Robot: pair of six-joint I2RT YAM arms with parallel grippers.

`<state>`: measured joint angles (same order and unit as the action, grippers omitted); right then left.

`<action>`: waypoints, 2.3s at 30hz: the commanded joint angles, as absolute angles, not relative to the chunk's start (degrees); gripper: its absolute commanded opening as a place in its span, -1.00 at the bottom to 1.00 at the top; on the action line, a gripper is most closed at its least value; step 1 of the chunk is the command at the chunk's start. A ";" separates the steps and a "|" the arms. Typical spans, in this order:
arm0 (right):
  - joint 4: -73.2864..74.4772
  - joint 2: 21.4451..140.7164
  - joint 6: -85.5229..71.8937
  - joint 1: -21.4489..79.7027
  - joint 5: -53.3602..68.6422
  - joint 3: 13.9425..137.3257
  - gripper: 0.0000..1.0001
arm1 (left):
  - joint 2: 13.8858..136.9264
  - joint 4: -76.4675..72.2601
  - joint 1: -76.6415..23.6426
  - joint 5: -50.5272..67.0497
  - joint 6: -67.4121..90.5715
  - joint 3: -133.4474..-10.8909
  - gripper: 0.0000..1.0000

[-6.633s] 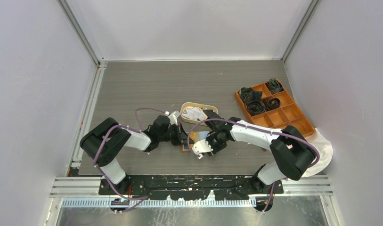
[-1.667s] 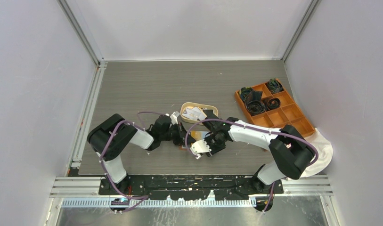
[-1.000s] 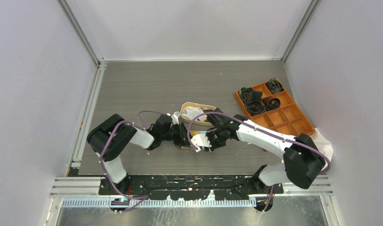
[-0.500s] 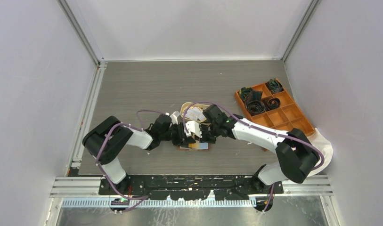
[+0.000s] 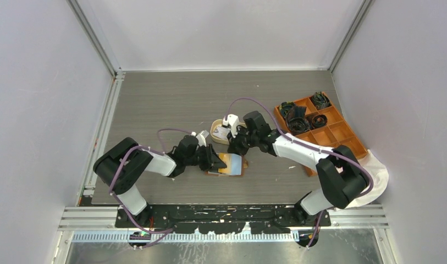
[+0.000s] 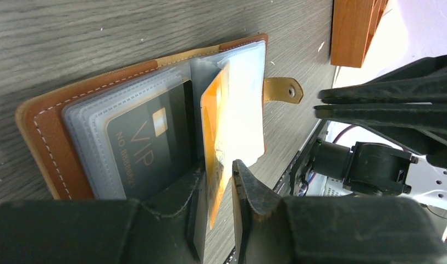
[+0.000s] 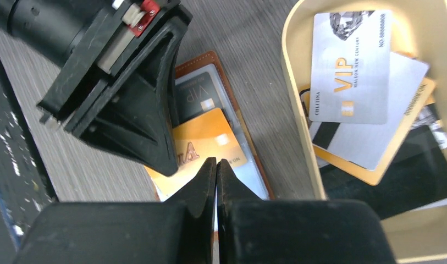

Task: Put the credit cards into the card holder
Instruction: Insert the credit card into the card holder.

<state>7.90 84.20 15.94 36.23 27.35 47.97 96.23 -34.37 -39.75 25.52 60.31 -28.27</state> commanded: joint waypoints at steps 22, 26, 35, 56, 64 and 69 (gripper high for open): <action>-2.40 97.32 -23.25 36.34 32.08 54.91 -0.98 | 97.46 -40.33 -40.85 24.16 58.56 -26.34 -0.55; -2.38 98.36 -24.62 36.56 33.13 55.14 -0.98 | 97.47 -40.39 -41.01 24.01 58.60 -26.59 -0.55; 3.58 101.66 -21.56 38.10 34.45 57.69 -0.98 | 97.43 -40.22 -41.03 23.78 58.68 -27.04 -0.54; 19.91 102.69 -4.21 38.14 31.06 62.55 -0.98 | 94.06 -36.35 -40.96 22.53 57.39 -26.85 -0.53; 17.50 101.31 -5.20 37.92 35.40 62.07 -0.98 | 93.02 -34.72 -40.98 22.39 56.86 -27.27 -0.53; 7.24 97.06 -12.62 36.44 39.97 58.18 -0.93 | 93.34 -35.53 -40.98 22.71 56.61 -27.01 -0.53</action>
